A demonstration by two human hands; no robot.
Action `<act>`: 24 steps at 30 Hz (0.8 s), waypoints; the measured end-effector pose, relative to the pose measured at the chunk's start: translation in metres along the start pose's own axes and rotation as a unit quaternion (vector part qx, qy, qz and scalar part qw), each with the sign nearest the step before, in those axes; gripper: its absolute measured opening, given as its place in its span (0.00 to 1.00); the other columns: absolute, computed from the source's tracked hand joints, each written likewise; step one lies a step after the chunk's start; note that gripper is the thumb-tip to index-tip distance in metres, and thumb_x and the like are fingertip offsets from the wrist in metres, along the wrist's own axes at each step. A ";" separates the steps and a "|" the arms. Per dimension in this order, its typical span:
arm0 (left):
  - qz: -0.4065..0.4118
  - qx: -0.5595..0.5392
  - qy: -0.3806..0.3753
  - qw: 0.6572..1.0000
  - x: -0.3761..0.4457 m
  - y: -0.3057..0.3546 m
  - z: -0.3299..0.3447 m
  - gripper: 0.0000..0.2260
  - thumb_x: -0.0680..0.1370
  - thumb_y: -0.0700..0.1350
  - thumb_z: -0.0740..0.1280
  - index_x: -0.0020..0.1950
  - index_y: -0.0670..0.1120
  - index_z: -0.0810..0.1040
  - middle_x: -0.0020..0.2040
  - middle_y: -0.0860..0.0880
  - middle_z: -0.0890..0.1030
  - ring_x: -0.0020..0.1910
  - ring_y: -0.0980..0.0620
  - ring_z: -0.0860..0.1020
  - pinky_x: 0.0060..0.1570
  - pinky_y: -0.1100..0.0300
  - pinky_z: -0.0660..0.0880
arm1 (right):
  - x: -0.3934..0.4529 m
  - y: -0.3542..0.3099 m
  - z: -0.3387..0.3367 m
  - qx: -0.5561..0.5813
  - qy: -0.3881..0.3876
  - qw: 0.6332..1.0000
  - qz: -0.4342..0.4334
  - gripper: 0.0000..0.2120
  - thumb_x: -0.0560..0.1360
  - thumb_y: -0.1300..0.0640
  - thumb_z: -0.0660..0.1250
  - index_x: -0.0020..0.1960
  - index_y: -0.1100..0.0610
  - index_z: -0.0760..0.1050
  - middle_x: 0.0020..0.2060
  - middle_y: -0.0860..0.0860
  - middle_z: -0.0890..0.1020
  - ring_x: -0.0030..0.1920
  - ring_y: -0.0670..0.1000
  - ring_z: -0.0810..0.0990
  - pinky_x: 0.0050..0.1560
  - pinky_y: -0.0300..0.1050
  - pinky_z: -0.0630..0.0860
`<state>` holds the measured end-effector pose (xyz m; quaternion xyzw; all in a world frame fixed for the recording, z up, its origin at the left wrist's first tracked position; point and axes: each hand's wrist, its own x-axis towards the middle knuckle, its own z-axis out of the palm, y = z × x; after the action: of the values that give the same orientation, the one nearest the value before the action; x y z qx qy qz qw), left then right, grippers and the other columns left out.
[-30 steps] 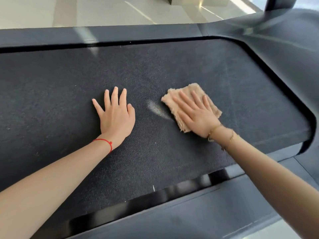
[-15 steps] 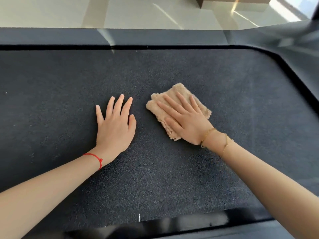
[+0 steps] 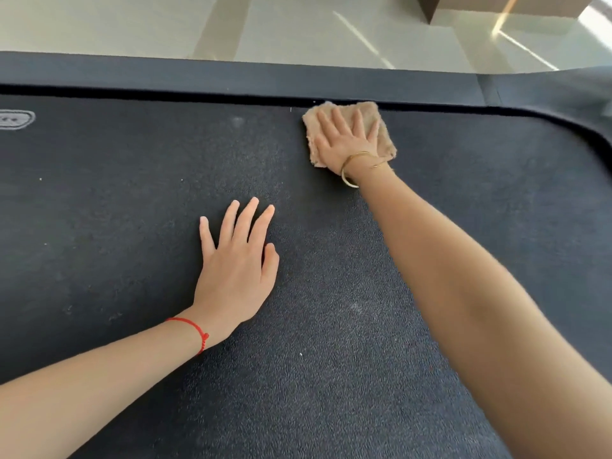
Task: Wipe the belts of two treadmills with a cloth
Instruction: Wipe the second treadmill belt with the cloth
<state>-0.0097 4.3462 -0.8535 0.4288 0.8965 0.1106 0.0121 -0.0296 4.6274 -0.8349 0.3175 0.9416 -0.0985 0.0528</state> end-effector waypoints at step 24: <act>-0.003 -0.011 0.011 1.000 0.001 0.000 0.000 0.26 0.81 0.52 0.49 0.79 0.51 0.59 0.80 0.50 0.58 0.80 0.48 0.52 0.75 0.34 0.49 | 0.022 0.007 -0.005 0.002 0.003 1.000 0.014 0.28 0.82 0.41 0.39 0.81 0.46 0.41 0.80 0.44 0.43 0.78 0.61 0.37 0.73 0.69 0.33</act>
<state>-0.0102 4.3466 -0.8532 0.4249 0.8965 0.1253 0.0076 -0.0428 4.6467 -0.8343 0.3312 0.9371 -0.0983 0.0505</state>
